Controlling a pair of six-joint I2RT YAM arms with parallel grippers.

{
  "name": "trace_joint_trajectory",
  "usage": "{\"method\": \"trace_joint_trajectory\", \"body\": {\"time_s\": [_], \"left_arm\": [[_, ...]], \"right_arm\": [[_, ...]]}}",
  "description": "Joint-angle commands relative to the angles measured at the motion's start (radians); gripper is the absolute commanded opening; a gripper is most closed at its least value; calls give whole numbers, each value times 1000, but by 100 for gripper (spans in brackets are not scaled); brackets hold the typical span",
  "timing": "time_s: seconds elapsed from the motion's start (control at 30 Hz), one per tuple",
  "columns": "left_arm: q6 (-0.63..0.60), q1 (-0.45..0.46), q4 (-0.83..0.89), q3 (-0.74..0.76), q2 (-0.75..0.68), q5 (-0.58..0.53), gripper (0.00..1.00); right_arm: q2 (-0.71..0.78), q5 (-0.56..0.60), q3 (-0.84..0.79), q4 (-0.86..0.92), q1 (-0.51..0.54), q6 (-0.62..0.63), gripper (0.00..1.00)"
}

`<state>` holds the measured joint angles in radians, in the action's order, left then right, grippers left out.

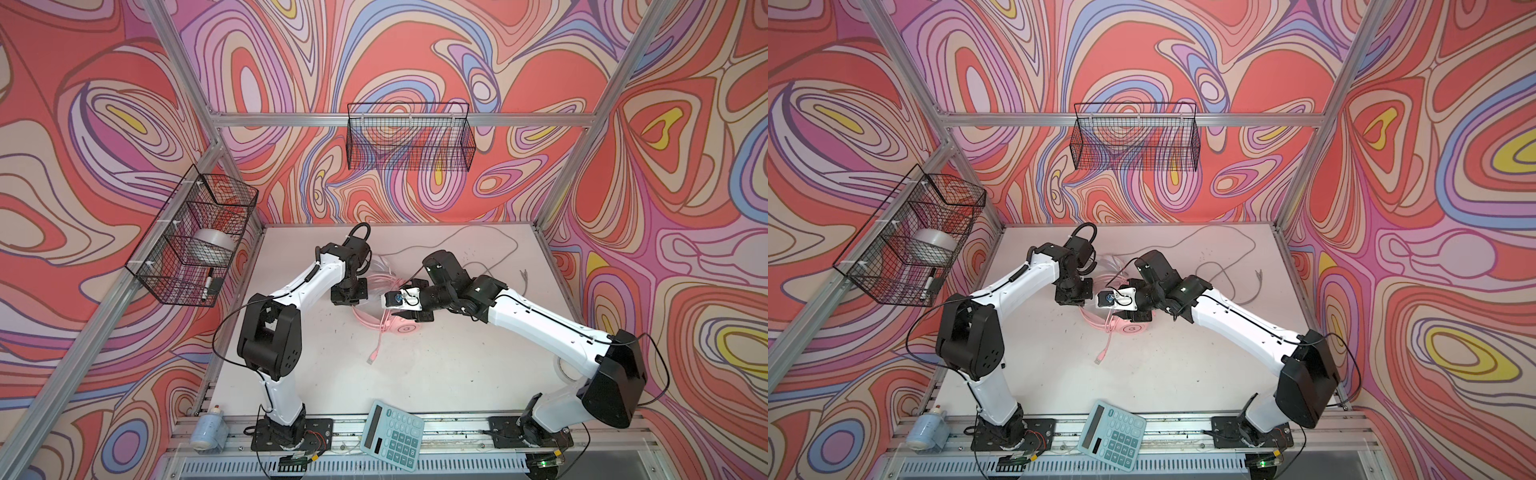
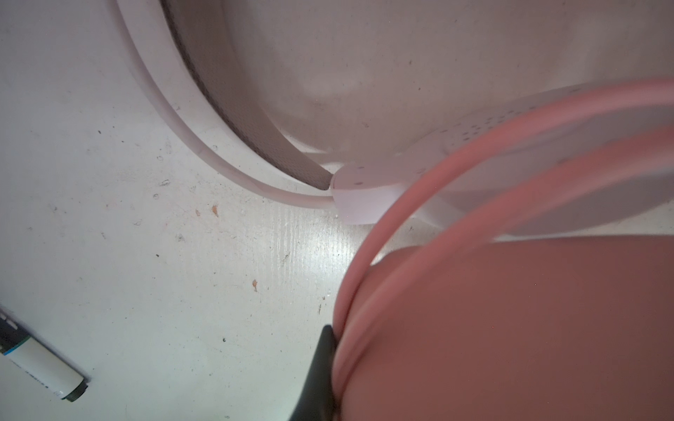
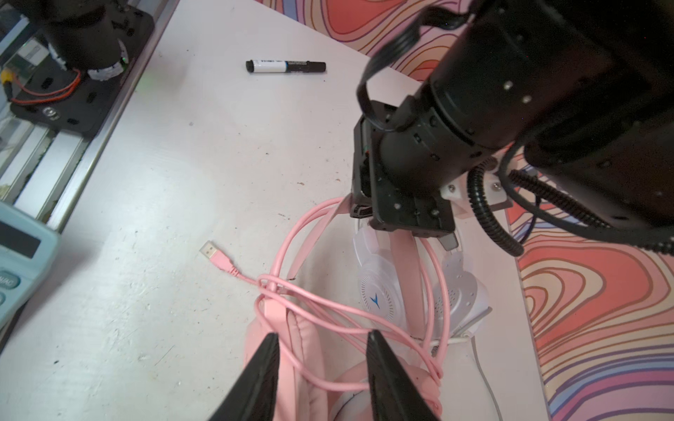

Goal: Wrap the headphones

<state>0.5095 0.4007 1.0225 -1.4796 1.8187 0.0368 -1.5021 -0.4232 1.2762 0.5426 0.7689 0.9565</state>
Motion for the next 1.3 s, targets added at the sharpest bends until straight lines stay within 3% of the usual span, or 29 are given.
{"method": "trace_joint_trajectory", "body": {"time_s": [0.0,0.37,0.73,1.27], "left_arm": [[25,6,-10,8,24,27,0],[37,5,-27,21,47,19,0],[28,5,-34,16,64,12,0],[12,4,-39,16,69,13,0]], "right_arm": [[-21,-27,-26,96,30,119,42],[-153,7,-8,129,132,219,41],[-248,16,-22,69,198,226,41],[-453,127,91,65,222,268,41]]}}
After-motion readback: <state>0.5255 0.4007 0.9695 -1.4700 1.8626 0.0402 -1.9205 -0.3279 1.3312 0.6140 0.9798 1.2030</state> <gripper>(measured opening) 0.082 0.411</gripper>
